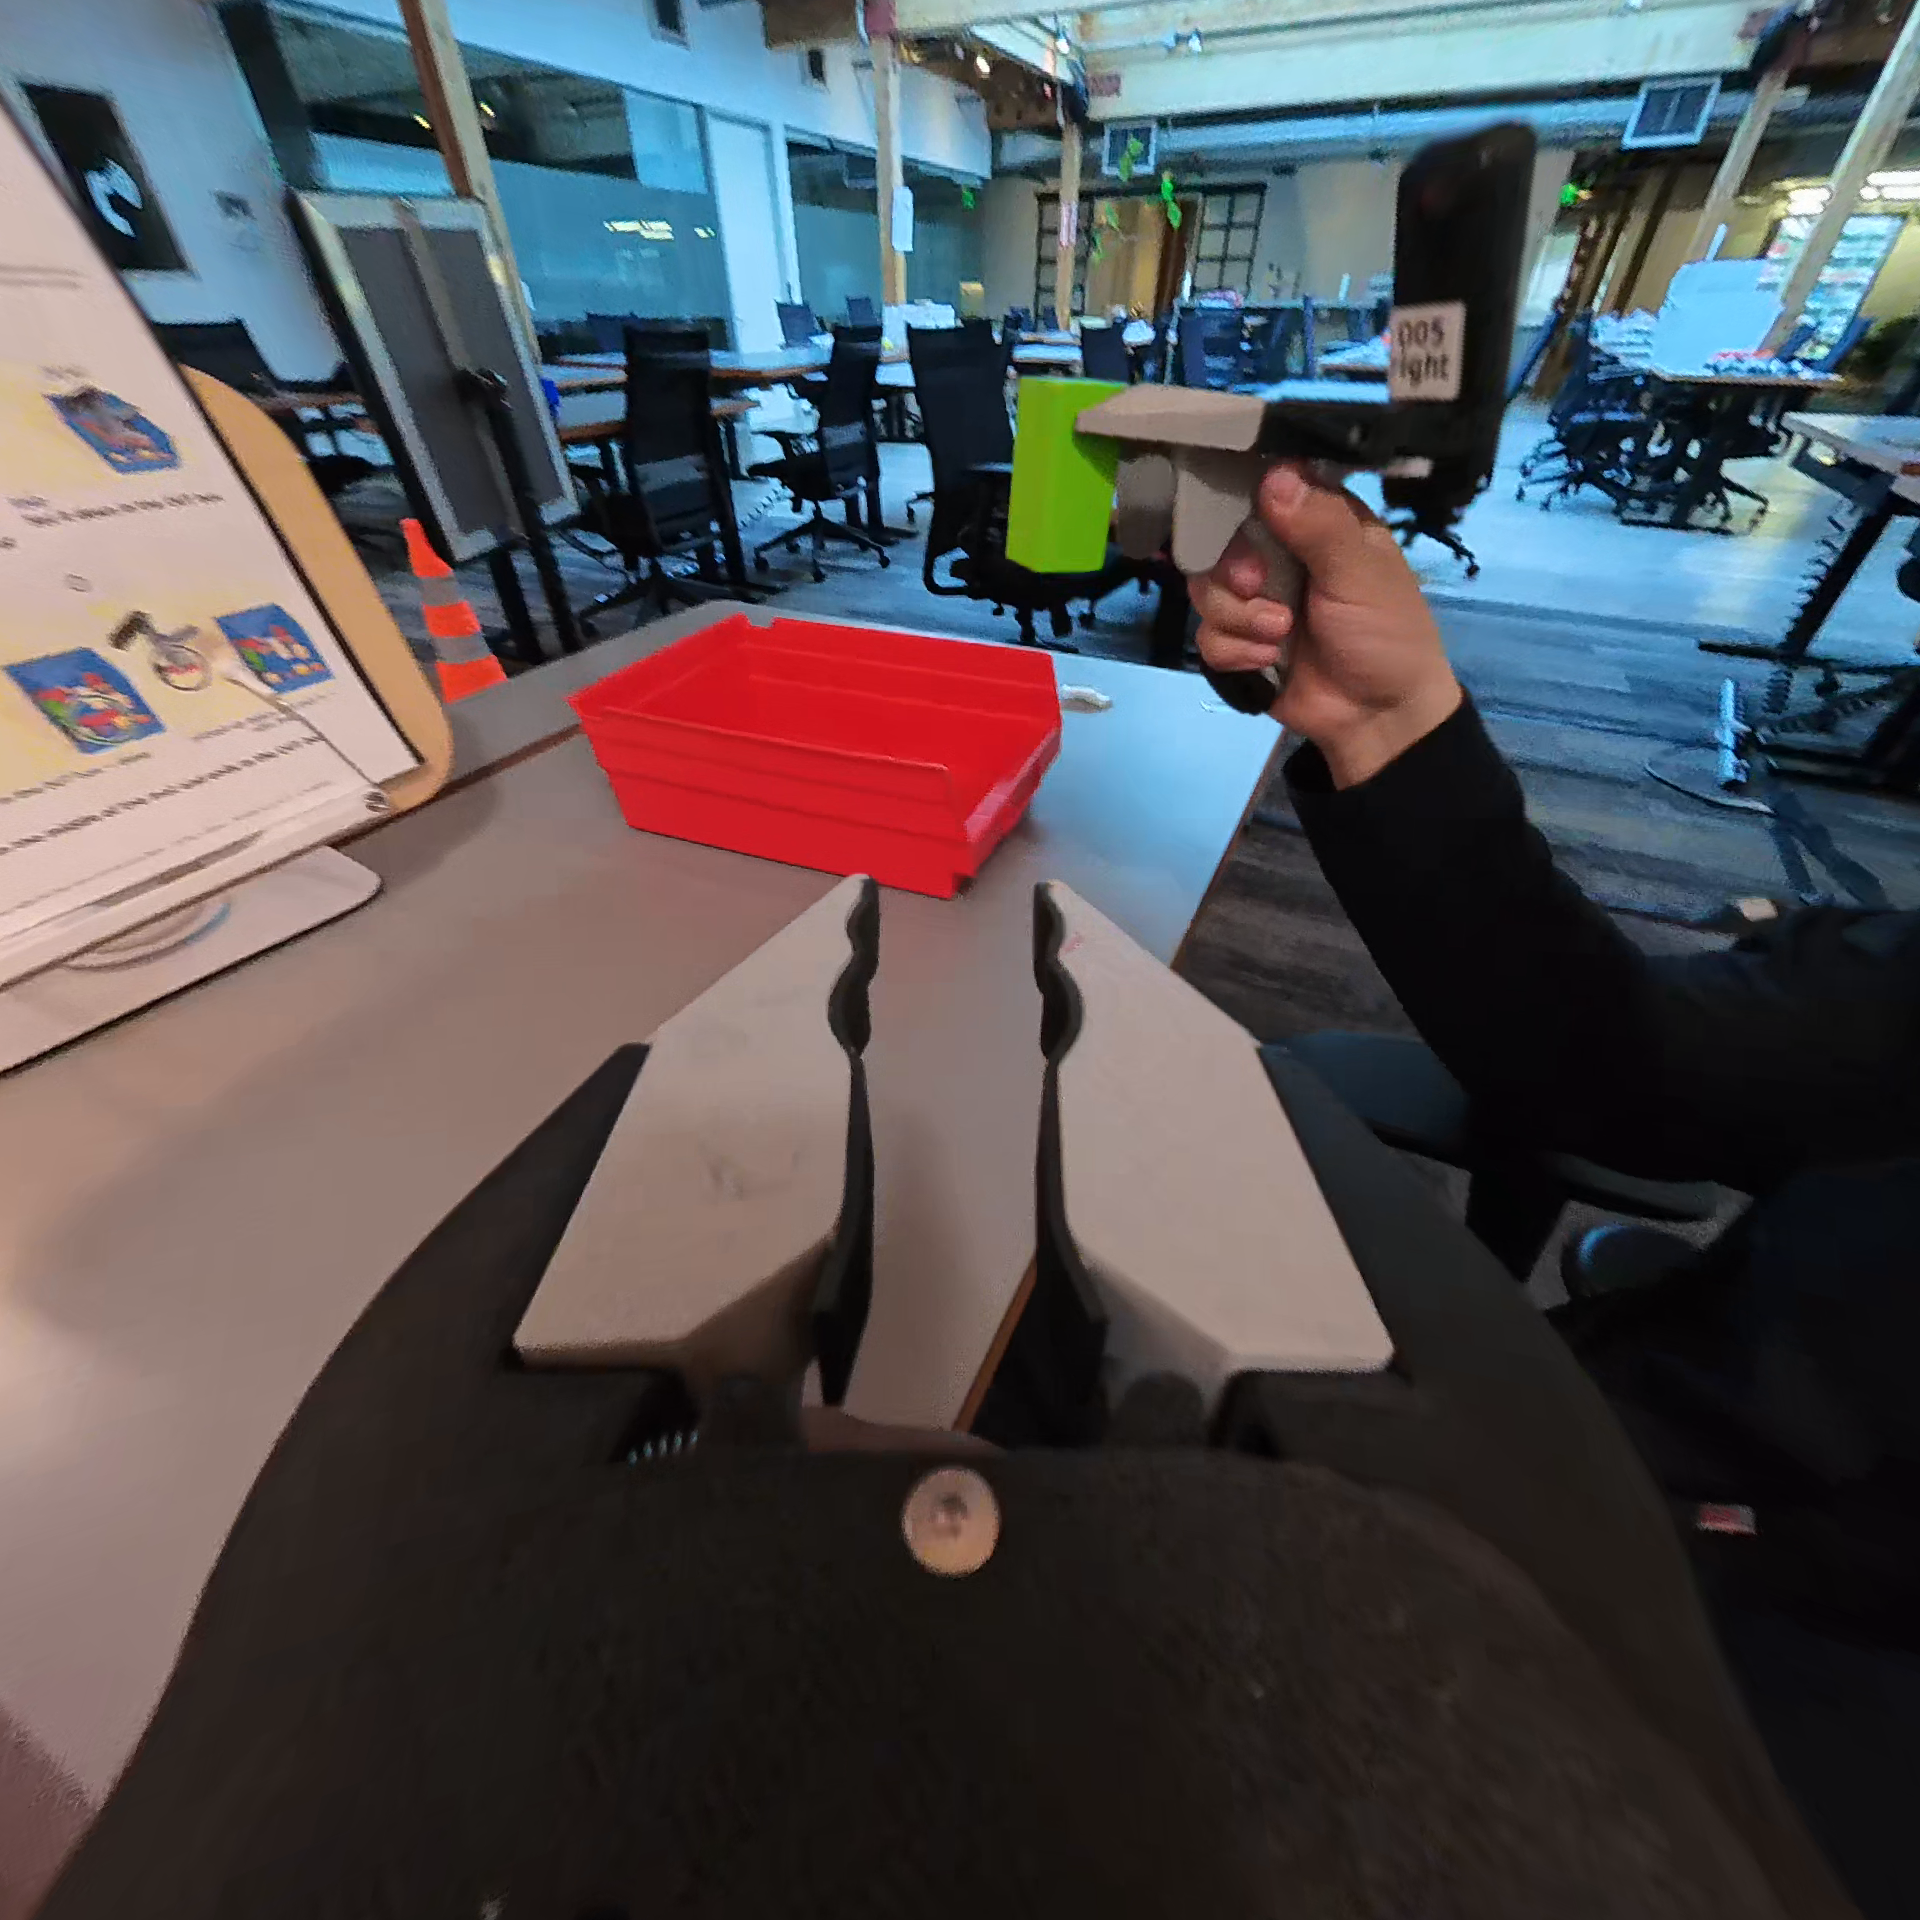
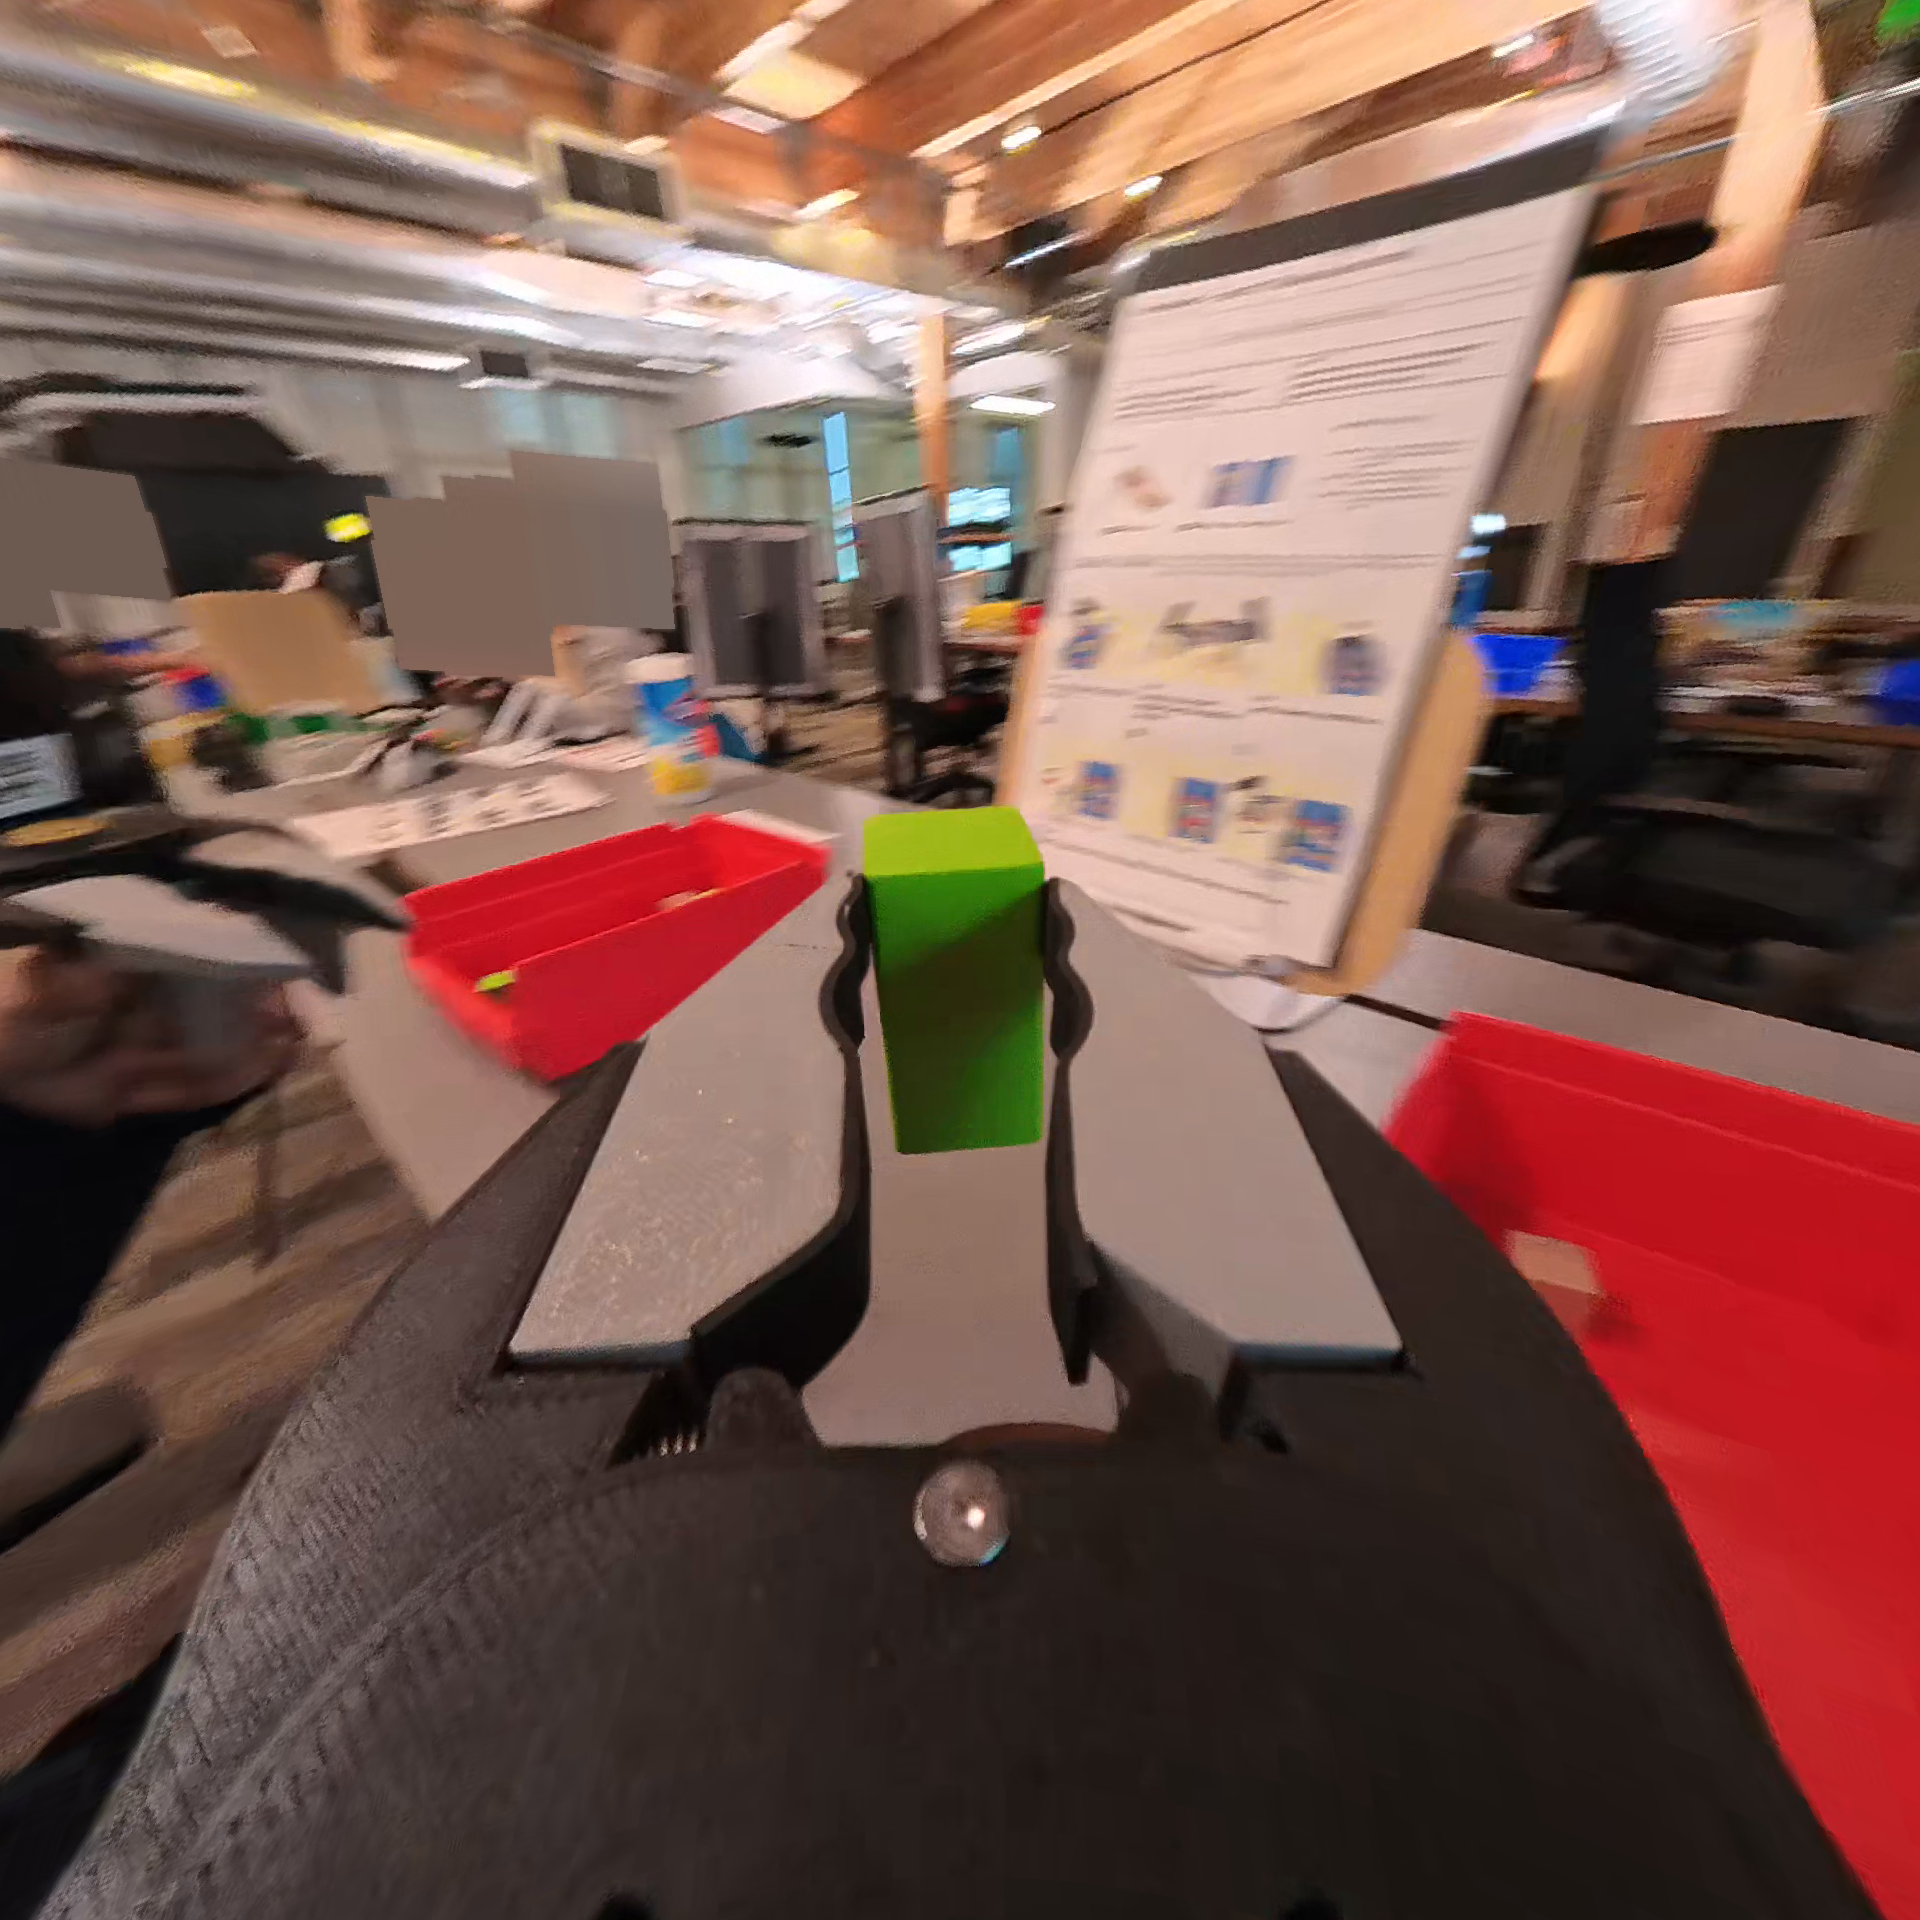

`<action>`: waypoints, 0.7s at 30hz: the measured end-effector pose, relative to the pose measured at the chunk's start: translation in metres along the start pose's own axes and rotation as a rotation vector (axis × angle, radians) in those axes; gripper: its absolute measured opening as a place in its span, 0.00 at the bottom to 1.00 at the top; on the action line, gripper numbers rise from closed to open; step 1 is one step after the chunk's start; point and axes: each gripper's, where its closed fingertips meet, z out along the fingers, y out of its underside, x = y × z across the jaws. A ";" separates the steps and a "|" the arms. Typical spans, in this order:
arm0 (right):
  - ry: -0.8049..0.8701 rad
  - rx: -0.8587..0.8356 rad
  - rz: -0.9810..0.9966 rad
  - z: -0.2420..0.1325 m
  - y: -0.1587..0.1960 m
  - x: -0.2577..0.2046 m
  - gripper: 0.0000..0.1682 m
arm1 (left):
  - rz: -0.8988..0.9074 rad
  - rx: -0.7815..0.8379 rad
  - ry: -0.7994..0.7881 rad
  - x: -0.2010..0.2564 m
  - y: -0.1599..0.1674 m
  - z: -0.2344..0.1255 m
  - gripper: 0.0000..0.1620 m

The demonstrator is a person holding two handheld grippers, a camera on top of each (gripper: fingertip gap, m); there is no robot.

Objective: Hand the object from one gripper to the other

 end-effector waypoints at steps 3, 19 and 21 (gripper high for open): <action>0.148 0.023 0.017 -0.012 0.003 0.046 0.18 | -0.012 0.026 -0.035 -0.010 -0.004 -0.008 0.16; 0.459 -0.229 0.015 0.007 0.061 0.159 0.18 | -0.034 0.037 -0.119 -0.035 -0.005 -0.030 0.18; 0.468 -0.321 0.038 0.023 0.074 0.180 0.18 | -0.052 0.048 -0.112 -0.037 -0.005 -0.031 0.18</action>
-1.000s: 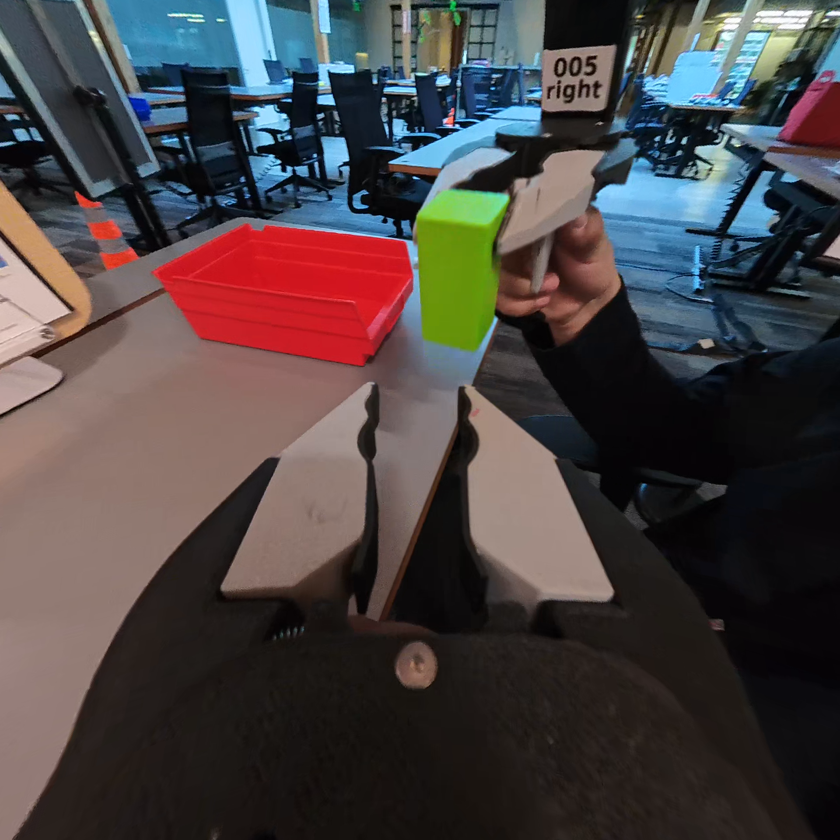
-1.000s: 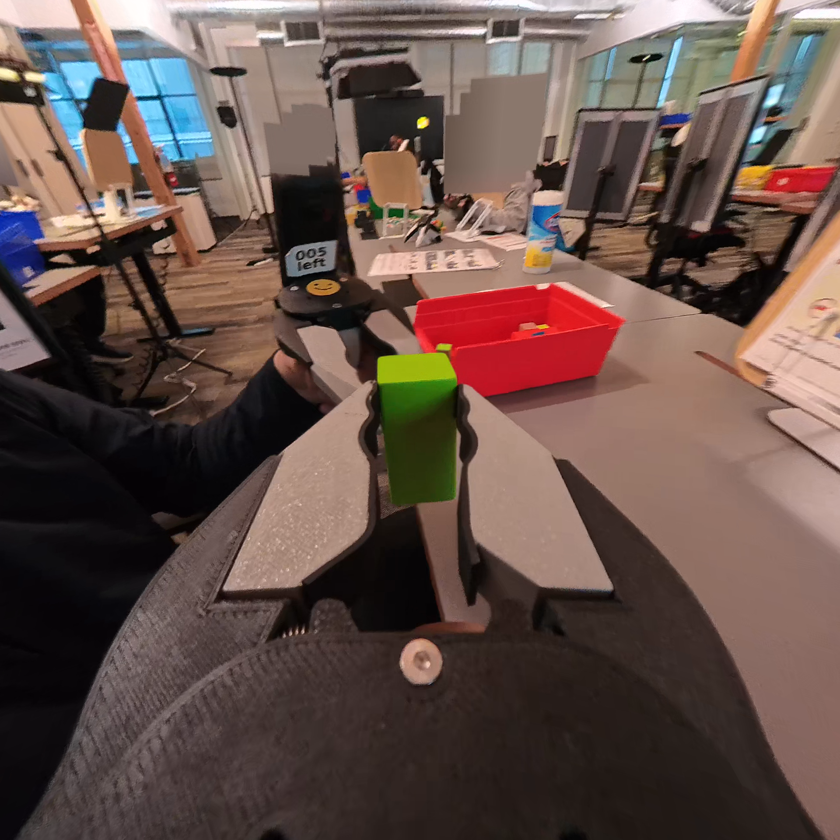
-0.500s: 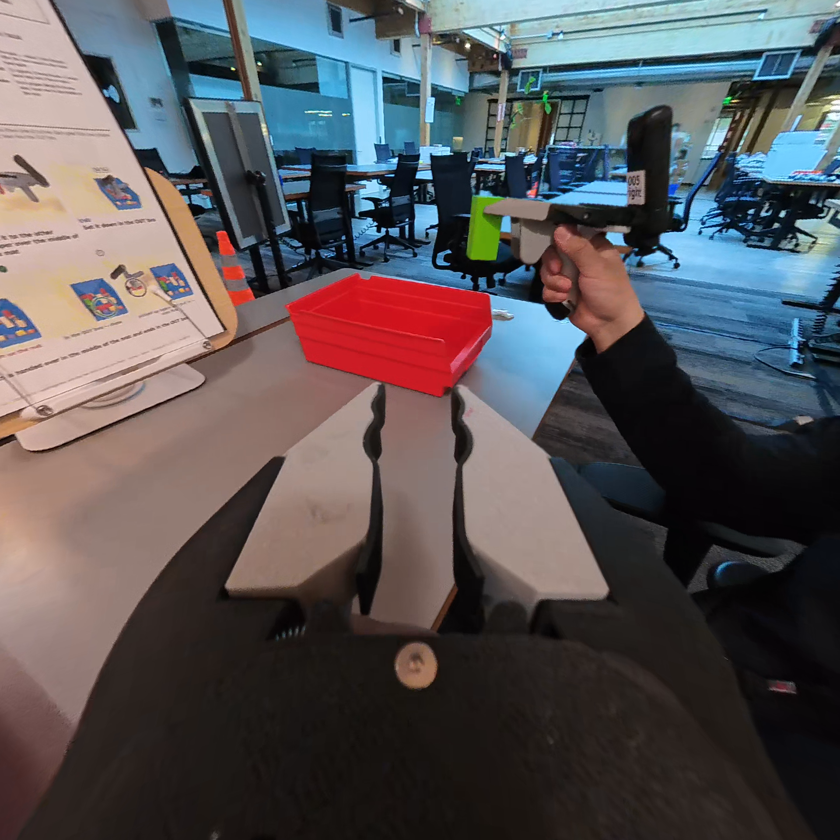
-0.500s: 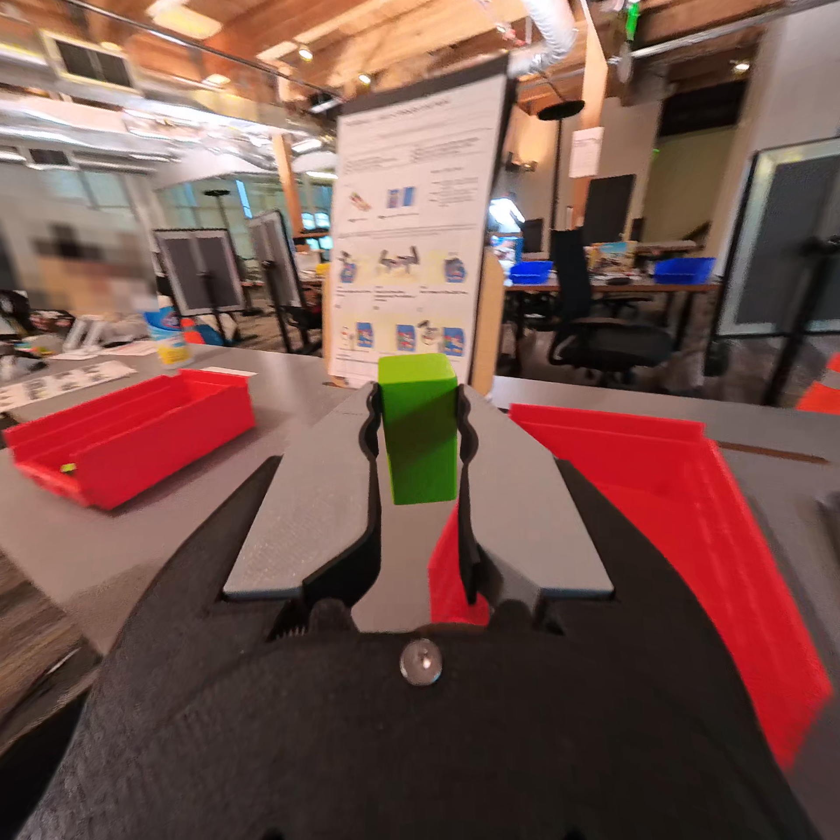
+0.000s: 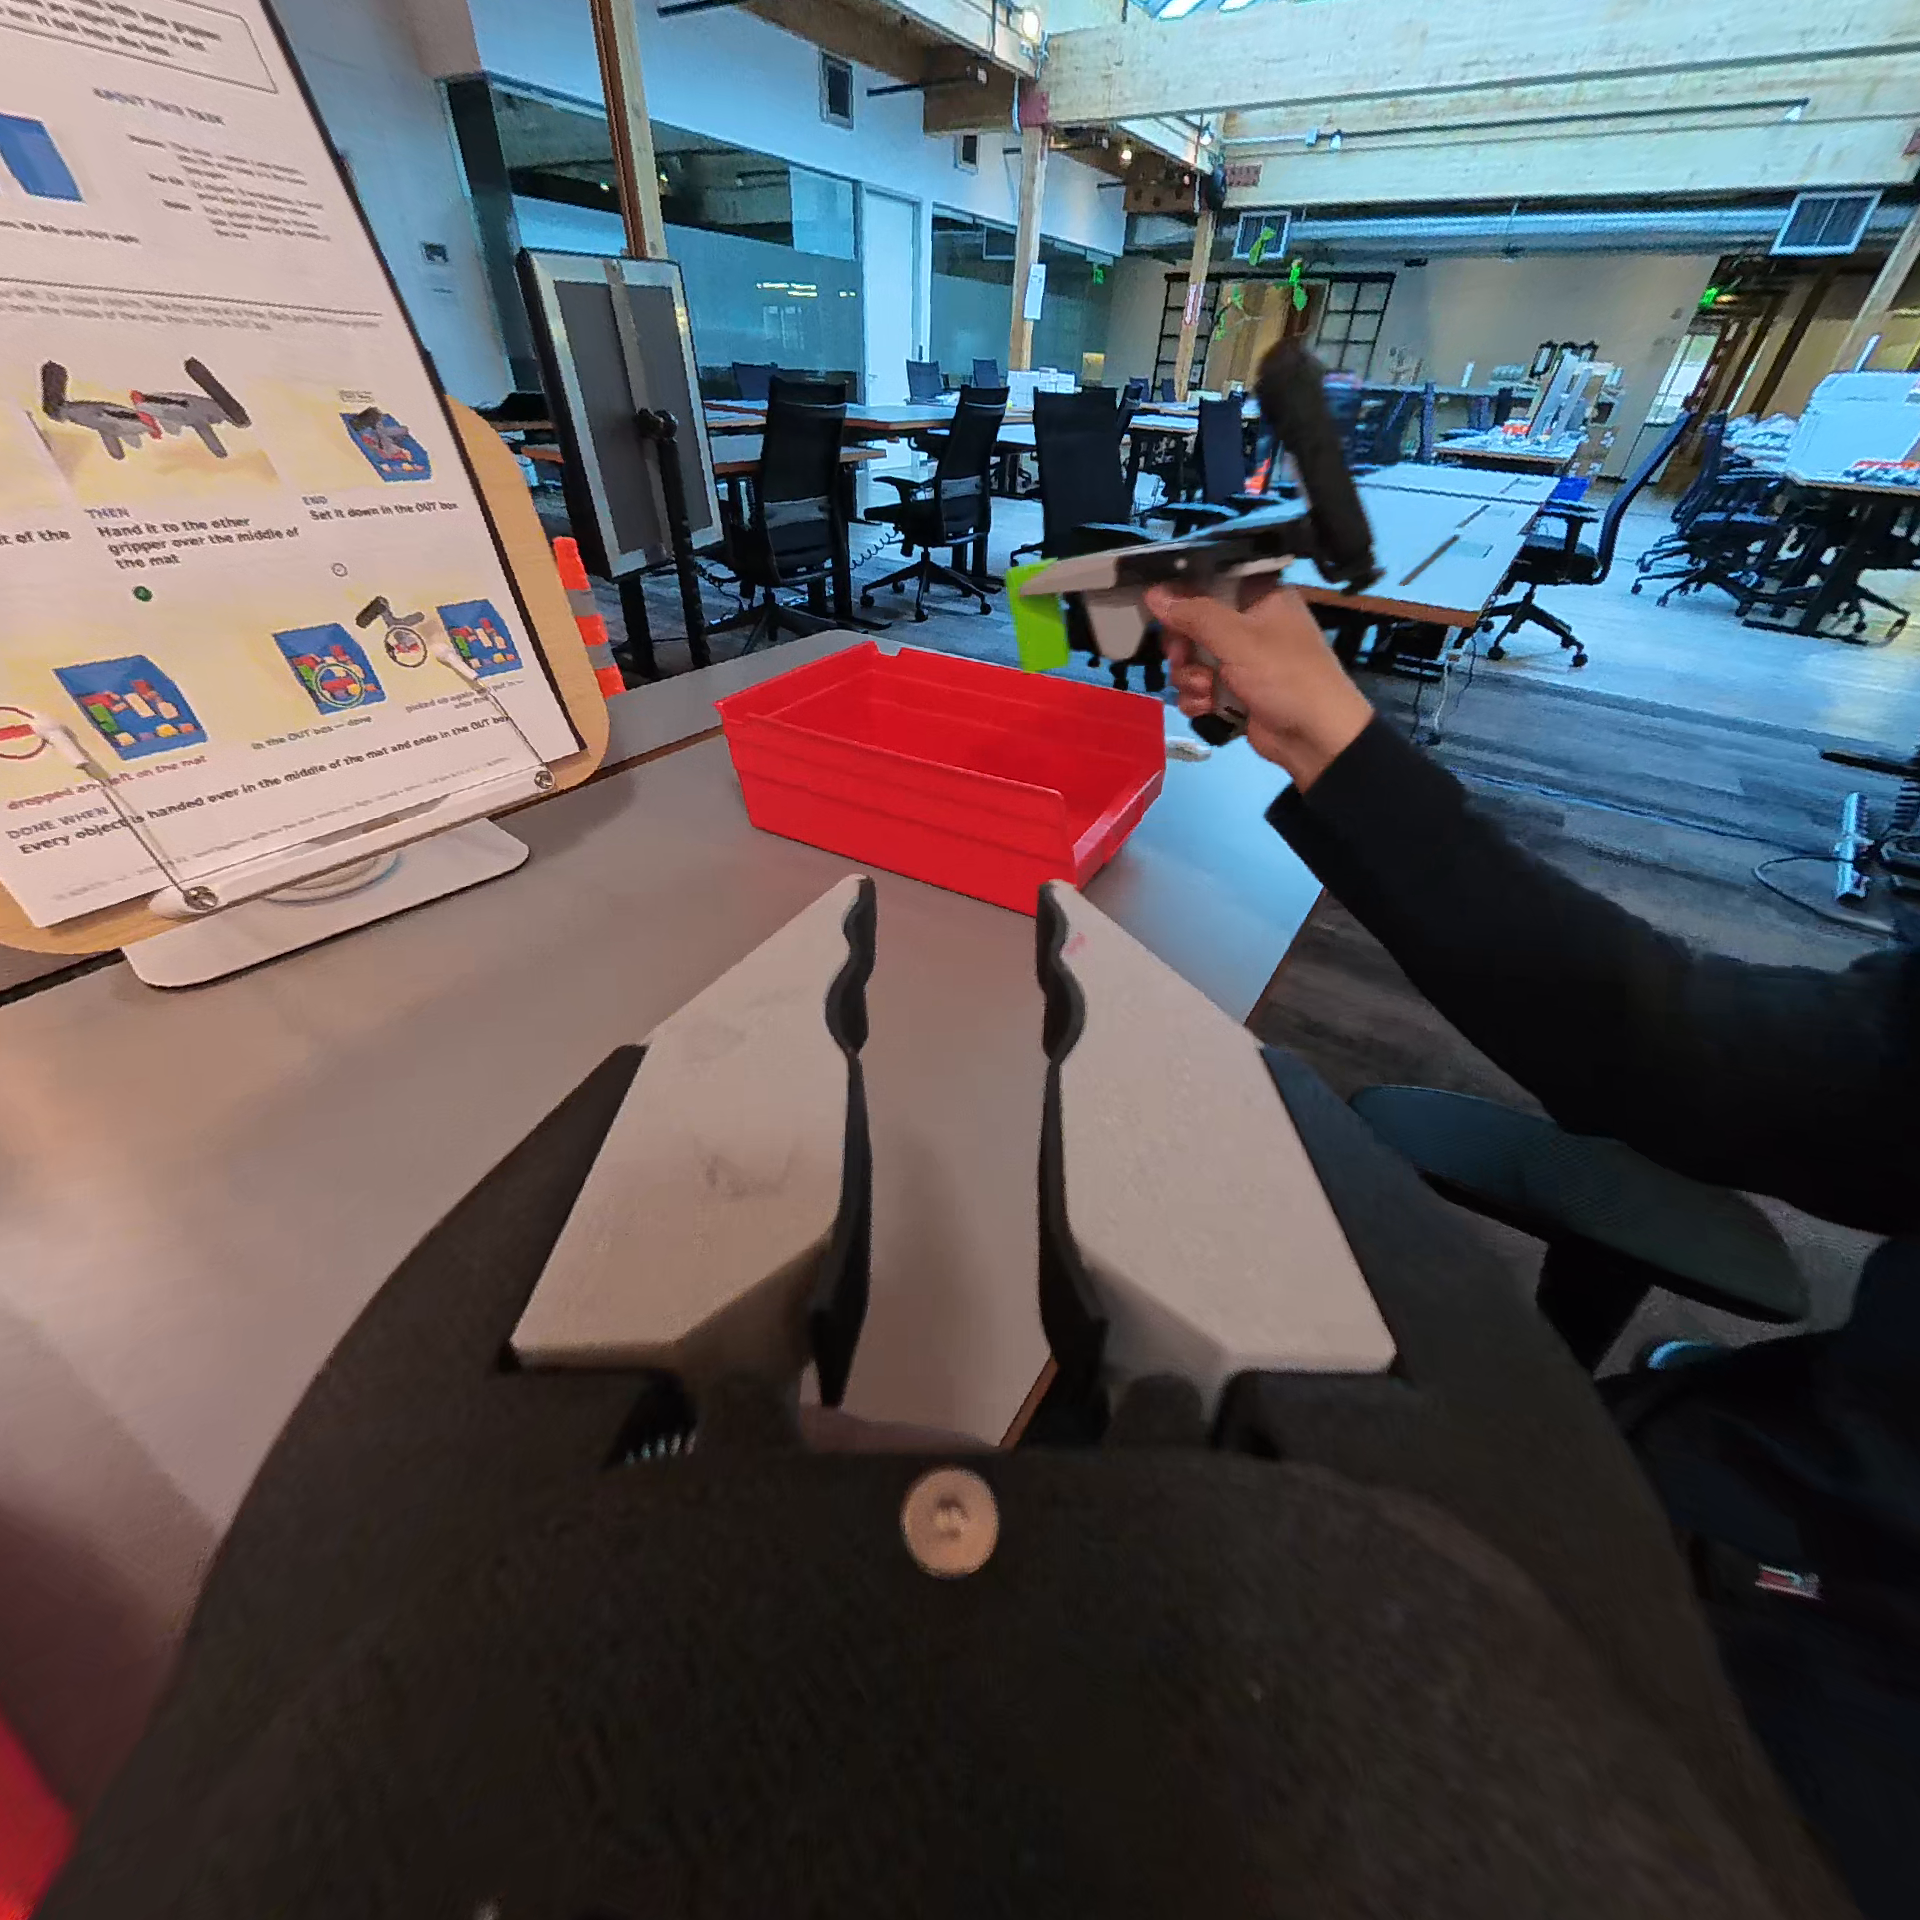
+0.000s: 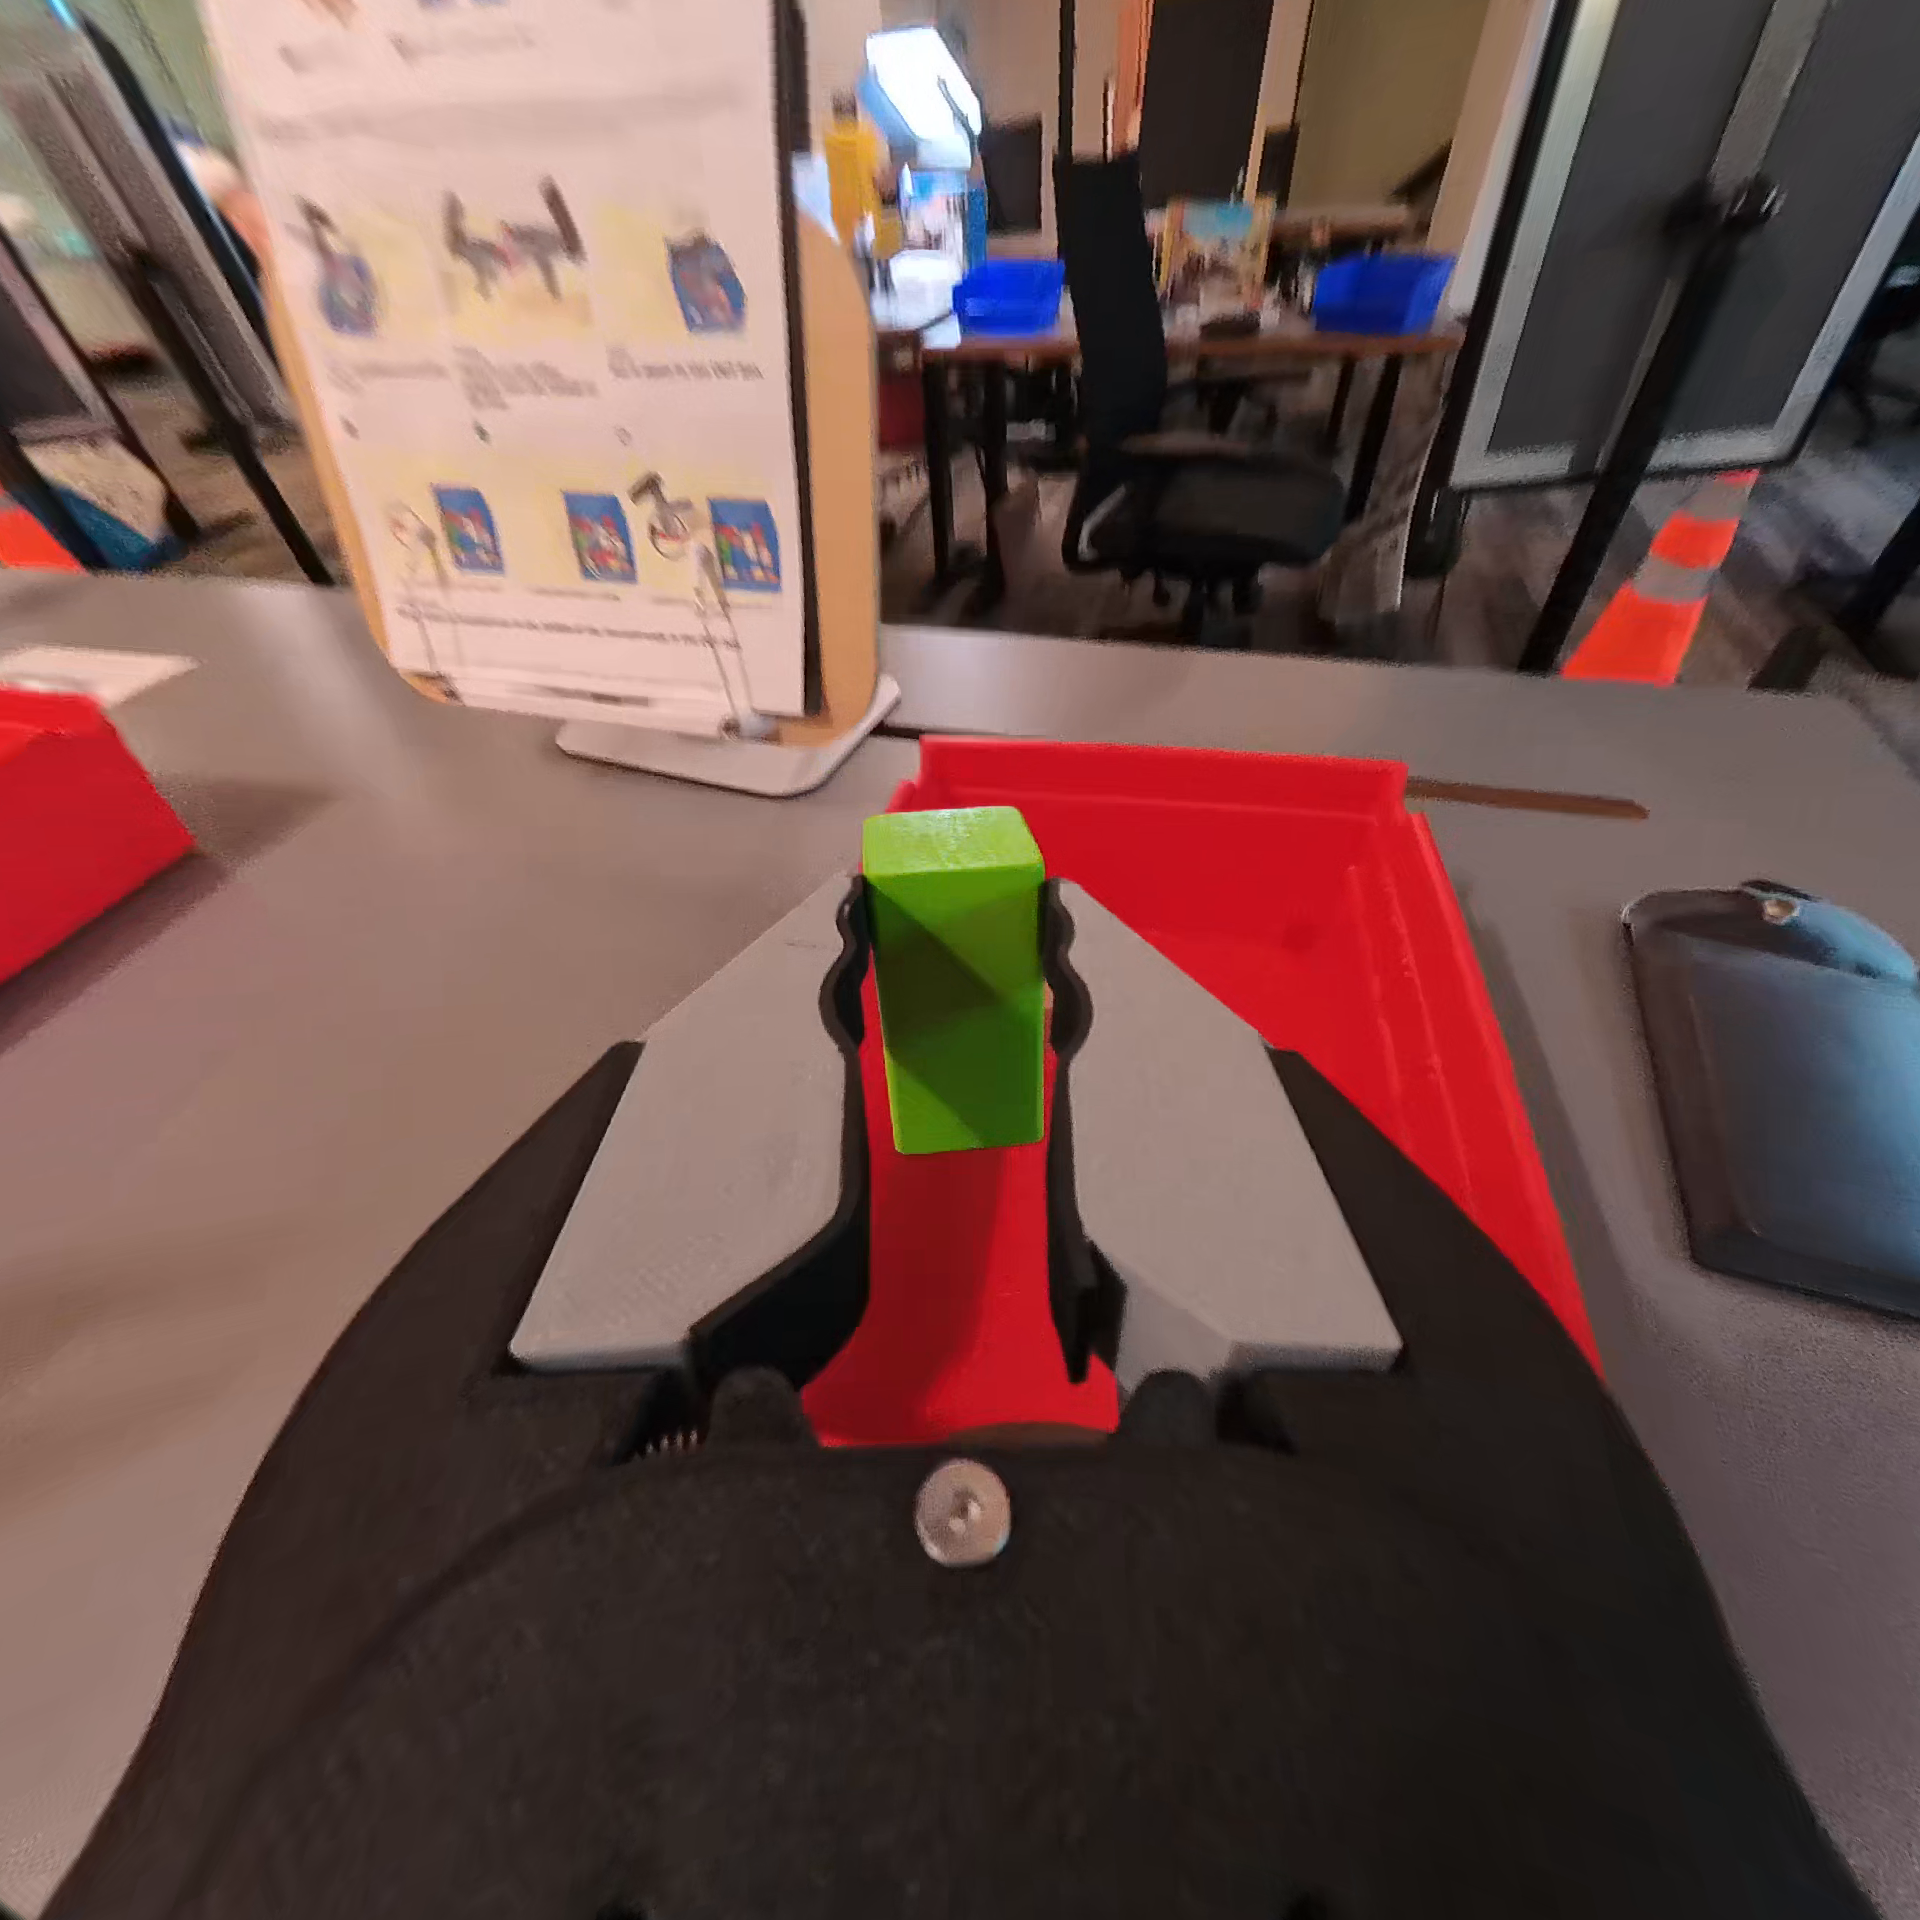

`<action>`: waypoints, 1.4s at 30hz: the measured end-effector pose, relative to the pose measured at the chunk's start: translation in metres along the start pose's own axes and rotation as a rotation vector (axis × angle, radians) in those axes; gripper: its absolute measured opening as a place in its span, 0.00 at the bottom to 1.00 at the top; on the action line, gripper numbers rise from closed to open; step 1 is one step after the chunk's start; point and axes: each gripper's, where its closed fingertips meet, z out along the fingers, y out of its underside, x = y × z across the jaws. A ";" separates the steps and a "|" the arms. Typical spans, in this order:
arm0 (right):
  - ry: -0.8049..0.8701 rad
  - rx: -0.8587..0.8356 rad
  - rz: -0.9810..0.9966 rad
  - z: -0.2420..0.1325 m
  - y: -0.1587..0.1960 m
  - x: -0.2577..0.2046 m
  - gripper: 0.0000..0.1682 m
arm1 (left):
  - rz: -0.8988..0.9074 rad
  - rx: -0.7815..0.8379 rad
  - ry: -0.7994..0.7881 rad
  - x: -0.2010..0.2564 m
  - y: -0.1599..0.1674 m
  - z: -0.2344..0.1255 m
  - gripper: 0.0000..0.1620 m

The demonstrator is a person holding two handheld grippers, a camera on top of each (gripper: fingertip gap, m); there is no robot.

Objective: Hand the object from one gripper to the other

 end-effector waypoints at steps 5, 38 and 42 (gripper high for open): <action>0.094 -0.286 -0.052 0.072 0.038 0.038 0.18 | -0.006 -0.017 0.001 -0.002 0.004 0.002 0.18; -0.255 -0.019 0.030 0.002 -0.007 -0.102 0.23 | -0.016 -0.006 -0.039 -0.013 0.002 -0.006 0.18; -0.351 0.095 0.022 -0.051 -0.009 -0.129 0.23 | -0.009 -0.012 -0.048 -0.013 0.003 -0.005 0.18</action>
